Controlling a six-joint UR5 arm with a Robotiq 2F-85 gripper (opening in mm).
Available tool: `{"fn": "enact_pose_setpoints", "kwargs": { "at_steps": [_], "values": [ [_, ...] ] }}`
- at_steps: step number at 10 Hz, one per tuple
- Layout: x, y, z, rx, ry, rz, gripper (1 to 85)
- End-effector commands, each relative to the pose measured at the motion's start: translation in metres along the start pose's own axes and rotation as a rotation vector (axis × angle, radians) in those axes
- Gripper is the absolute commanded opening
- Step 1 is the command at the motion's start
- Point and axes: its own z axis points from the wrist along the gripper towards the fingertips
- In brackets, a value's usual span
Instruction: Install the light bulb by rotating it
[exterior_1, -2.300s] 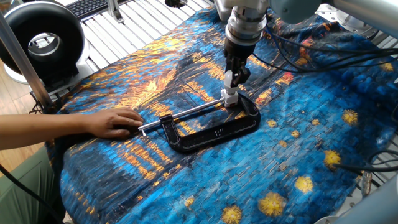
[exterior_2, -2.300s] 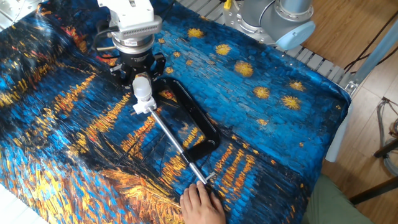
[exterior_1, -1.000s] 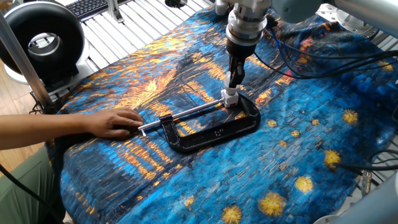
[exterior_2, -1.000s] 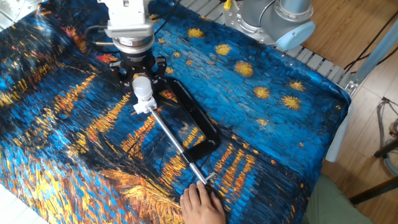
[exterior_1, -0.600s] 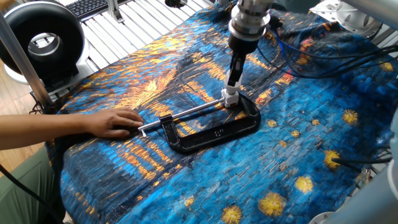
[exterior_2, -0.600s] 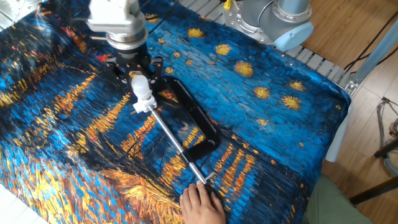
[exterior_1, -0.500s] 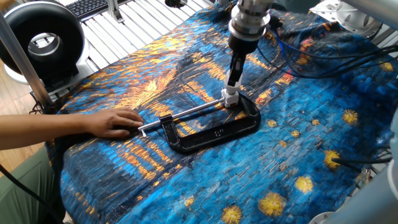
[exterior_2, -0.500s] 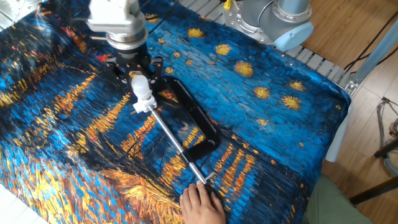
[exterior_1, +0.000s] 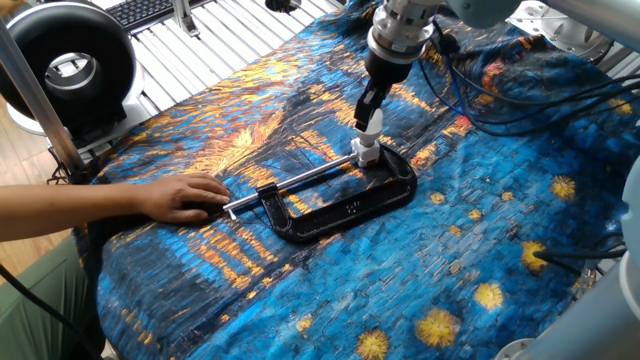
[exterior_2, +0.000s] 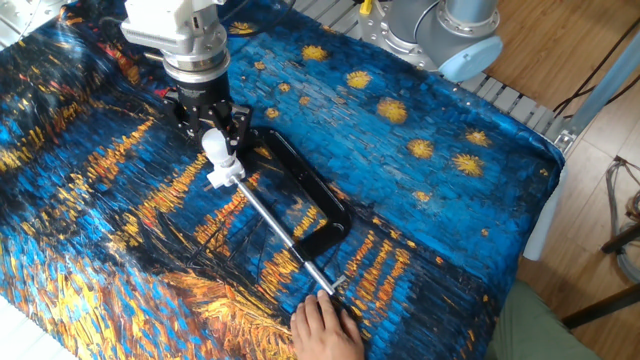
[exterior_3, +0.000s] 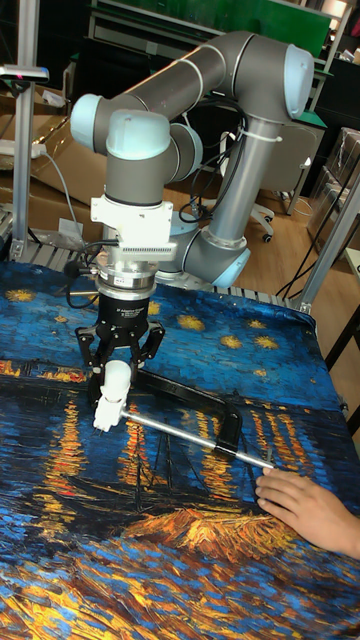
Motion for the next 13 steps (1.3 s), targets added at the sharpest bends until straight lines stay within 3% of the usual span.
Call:
{"fn": "enact_pose_setpoints", "kwargs": {
  "at_steps": [1, 6, 8, 11, 13],
  "values": [
    [0.000, -0.001, -0.002, -0.004, -0.005, 0.031, 11.7],
    [0.002, 0.003, -0.001, 0.005, 0.012, 0.070, 20.0],
    [0.010, 0.000, 0.001, 0.011, 0.042, 0.057, 34.0],
    [0.023, -0.004, -0.008, 0.013, 0.092, 0.017, 41.0],
    [0.018, 0.005, -0.007, 0.014, 0.093, 0.009, 45.0]
  ]
}}
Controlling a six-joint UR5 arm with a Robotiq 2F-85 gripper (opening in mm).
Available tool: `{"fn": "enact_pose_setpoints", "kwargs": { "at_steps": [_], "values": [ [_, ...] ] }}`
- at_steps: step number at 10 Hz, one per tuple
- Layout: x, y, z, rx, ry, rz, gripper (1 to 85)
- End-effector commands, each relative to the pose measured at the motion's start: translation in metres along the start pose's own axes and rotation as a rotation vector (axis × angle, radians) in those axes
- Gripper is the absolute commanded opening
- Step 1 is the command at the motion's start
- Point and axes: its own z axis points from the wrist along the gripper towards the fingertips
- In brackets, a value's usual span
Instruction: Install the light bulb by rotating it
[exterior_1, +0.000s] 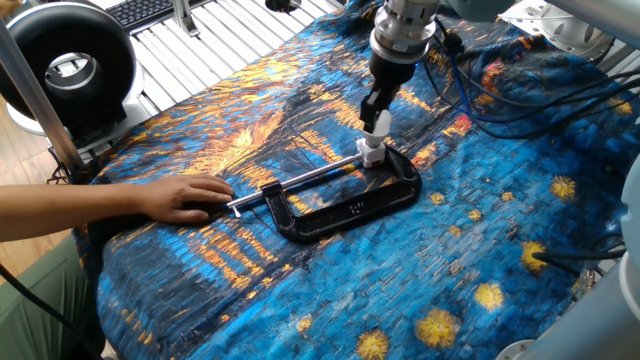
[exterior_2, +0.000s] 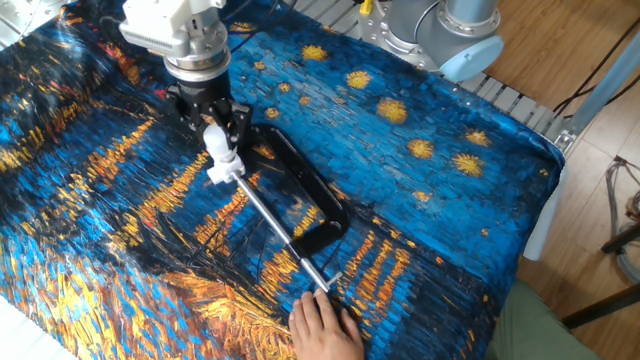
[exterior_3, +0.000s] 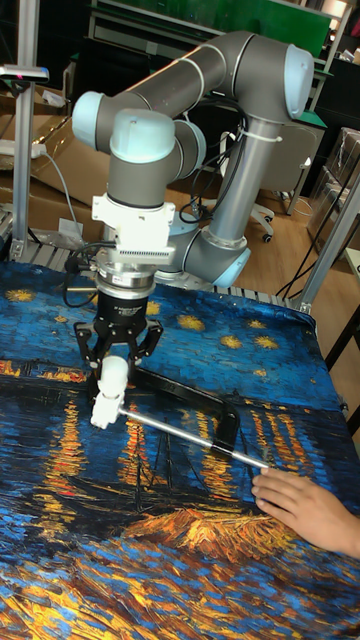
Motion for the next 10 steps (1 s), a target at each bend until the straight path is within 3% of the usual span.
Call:
{"fn": "enact_pose_setpoints", "kwargs": {
  "at_steps": [1, 5, 10],
  "values": [
    [-0.0004, 0.0081, -0.0012, -0.003, 0.016, -0.026, 49.3],
    [0.0057, 0.0082, 0.0014, -0.015, 0.027, -0.061, 58.7],
    [0.0068, 0.0112, 0.0006, -0.026, 0.029, -0.096, 59.0]
  ]
}}
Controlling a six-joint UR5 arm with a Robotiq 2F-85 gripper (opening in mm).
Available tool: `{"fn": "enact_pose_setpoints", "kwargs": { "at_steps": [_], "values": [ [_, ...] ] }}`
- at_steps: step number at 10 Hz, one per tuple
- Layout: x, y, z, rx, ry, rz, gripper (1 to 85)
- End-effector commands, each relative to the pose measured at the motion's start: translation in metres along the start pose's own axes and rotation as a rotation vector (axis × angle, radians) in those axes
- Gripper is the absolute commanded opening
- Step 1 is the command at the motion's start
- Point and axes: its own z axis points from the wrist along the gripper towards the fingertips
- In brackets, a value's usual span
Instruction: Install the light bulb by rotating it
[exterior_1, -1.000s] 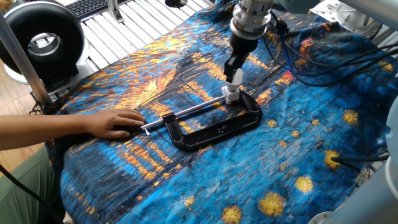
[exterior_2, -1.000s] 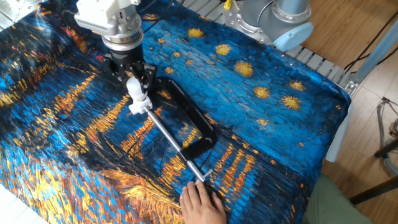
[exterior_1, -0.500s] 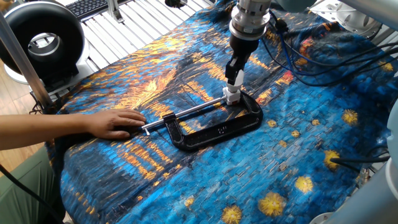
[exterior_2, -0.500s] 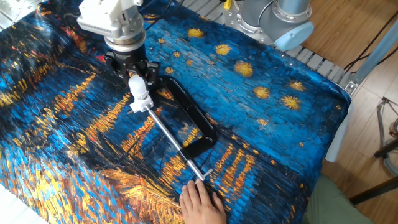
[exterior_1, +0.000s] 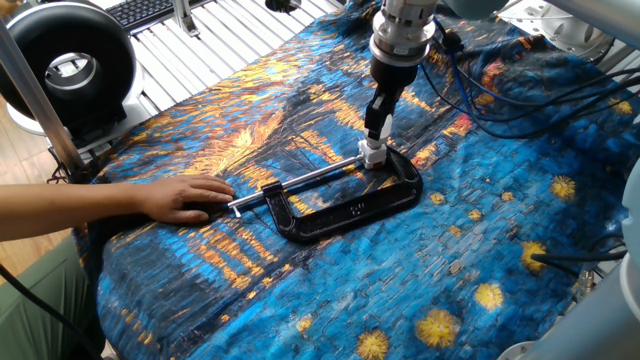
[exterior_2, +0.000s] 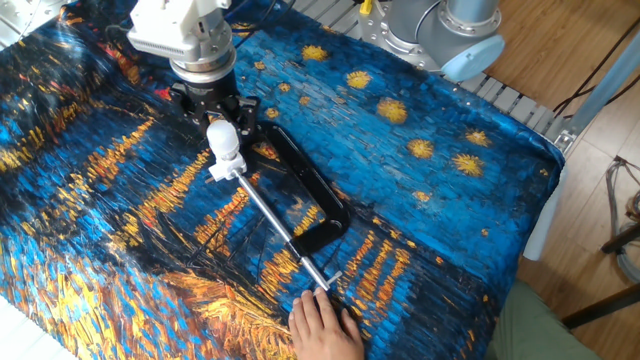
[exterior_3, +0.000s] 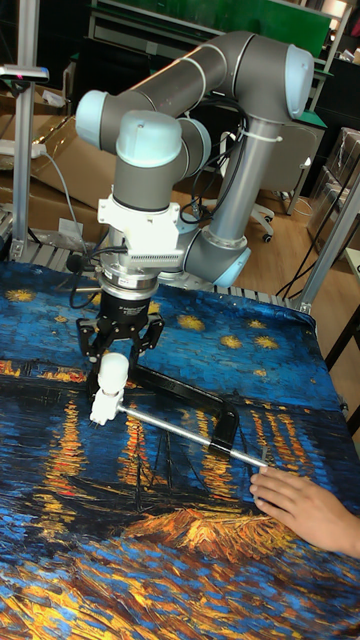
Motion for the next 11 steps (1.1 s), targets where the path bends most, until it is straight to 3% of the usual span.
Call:
{"fn": "enact_pose_setpoints", "kwargs": {
  "at_steps": [1, 3, 5, 9, 11],
  "values": [
    [-0.002, 0.005, -0.001, -0.022, -0.009, -0.001, 58.3],
    [-0.002, 0.001, 0.000, -0.009, -0.009, 0.019, 52.0],
    [-0.003, 0.001, -0.001, -0.009, -0.013, -0.009, 51.7],
    [0.000, -0.003, -0.001, 0.005, -0.008, -0.163, 66.3],
    [0.002, -0.021, -0.001, 0.076, 0.017, -0.346, 70.3]
  ]
}}
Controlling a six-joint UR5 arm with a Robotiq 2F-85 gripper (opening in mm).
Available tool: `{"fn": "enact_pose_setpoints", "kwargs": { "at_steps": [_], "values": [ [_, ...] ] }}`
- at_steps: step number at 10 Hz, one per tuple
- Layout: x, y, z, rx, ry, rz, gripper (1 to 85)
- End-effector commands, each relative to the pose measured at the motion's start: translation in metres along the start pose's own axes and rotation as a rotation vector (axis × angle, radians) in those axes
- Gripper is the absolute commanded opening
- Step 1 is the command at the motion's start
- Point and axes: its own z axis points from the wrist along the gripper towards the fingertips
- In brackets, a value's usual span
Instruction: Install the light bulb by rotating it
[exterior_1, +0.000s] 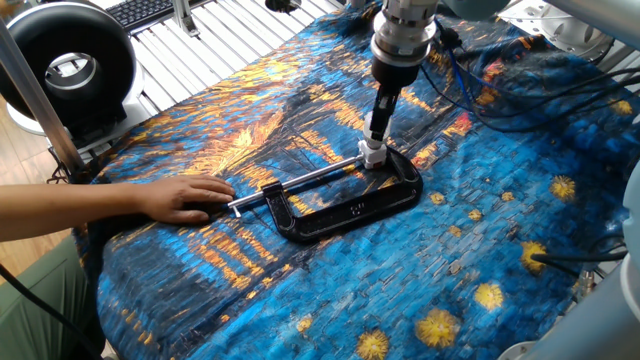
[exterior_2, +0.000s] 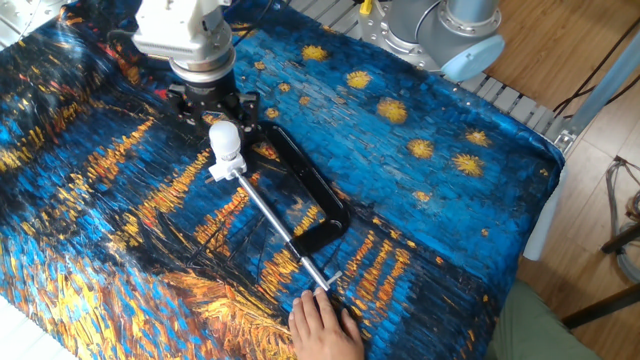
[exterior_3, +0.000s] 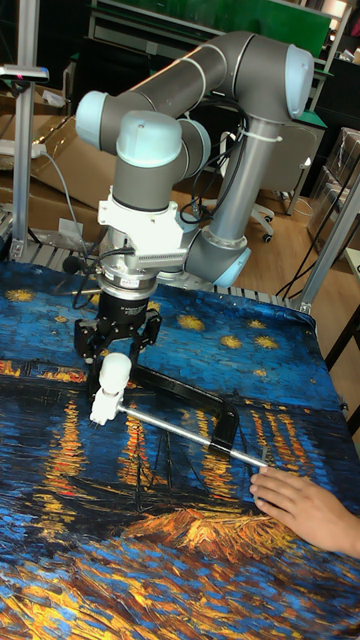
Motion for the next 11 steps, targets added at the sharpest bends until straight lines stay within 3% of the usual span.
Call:
{"fn": "enact_pose_setpoints", "kwargs": {
  "at_steps": [1, 3, 6, 7, 10, 11],
  "values": [
    [0.005, -0.015, -0.001, 0.061, 0.027, -0.241, 71.7],
    [0.003, -0.005, 0.000, 0.044, 0.024, -0.326, 74.7],
    [0.009, -0.002, -0.009, 0.056, 0.037, -0.440, 75.0],
    [0.011, -0.003, -0.010, 0.081, 0.058, -0.507, 75.3],
    [-0.010, 0.007, -0.002, 0.121, 0.026, -0.649, 76.7],
    [-0.012, 0.003, -0.002, 0.156, 0.036, -0.702, 77.3]
  ]
}}
